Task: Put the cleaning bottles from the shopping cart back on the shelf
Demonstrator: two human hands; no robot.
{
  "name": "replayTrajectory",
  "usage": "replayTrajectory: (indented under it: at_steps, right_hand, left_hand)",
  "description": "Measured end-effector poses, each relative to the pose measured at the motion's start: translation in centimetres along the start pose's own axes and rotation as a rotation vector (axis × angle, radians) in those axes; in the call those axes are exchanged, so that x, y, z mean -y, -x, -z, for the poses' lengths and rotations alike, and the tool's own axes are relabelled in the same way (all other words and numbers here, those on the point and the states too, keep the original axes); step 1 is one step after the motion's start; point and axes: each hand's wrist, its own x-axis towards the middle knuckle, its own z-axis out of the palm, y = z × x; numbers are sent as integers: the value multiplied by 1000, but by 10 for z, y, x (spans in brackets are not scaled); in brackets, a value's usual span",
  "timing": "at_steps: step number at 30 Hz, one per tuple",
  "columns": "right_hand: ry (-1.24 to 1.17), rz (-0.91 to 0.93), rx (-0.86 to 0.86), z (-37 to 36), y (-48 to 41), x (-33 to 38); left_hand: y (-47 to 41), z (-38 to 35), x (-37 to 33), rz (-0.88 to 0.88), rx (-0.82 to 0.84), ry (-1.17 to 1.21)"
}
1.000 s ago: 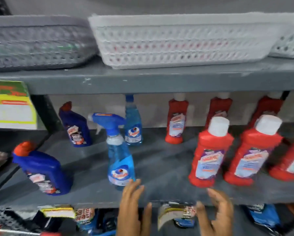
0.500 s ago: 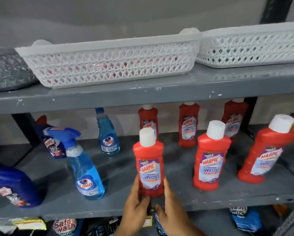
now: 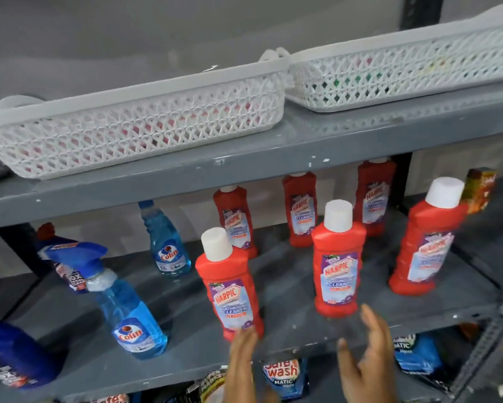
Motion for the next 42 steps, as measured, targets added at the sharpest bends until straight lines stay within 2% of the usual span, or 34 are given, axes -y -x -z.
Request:
replayTrajectory:
  at_steps: [1, 3, 6, 8, 12, 15, 17, 18, 19, 21, 22, 24, 26, 28, 31, 36, 39, 41, 42]
  right_hand:
    - [11, -21, 20, 9, -11, -5]
    - [72, -20, 152, 18, -32, -13]
    - [76, -27, 331, 23, -49, -18]
    - [54, -45, 371, 25, -54, -19]
    - [16, -27, 467, 33, -63, -20]
    - [18, -51, 514, 34, -66, -25]
    - [3, -33, 463, 35, -63, -29]
    - [-27, -23, 382, 38, -60, -32]
    - [-59, -24, 273, 43, -57, -36]
    - [-71, -36, 13, 60, -59, -49]
    - [-53, -49, -96, 71, -66, -57]
    - [-10, -126, -191, 94, -88, -71]
    - [16, -236, -108, 110, -109, -79]
    - [11, -249, 26, 118, -124, -80]
    - [9, -210, 149, 123, -133, -84]
    - [-1, -112, 207, 133, -133, -86]
    - [-27, -153, 202, 131, -124, -72]
    - [-53, -167, 55, 144, -115, -62]
    - [-152, -126, -29, 150, -110, -55]
  left_hand:
    - [-4, -13, -9, 22, 104, 31]
    - [-16, -42, -29, 28, 190, 64]
    - [-51, -80, -48, 187, 321, 262]
    - [-66, -98, -52, 200, 306, 351]
    - [-62, -117, -42, 113, 203, 374]
    - [-61, -118, -42, 122, 170, 408]
    - [-58, -118, -45, 188, 143, 400]
    - [-54, -119, -48, 227, 89, 343]
    - [-47, -120, -50, 251, 9, 249]
    - [-27, -125, -51, 176, -122, 90]
    - [-19, -131, -58, 155, -92, 100]
    - [-12, -147, -77, 113, 118, 116]
    - [-26, -166, -97, 89, 308, 136]
    - [-53, -186, -116, 210, 405, 260]
    - [-85, -219, -131, 320, 449, 383]
    - [-86, -238, -127, 232, 432, 349]
    - [-77, -226, -132, 177, 466, 295]
    - [-65, -207, -138, 135, 448, 178]
    - [-61, -197, -141, 79, 420, 93]
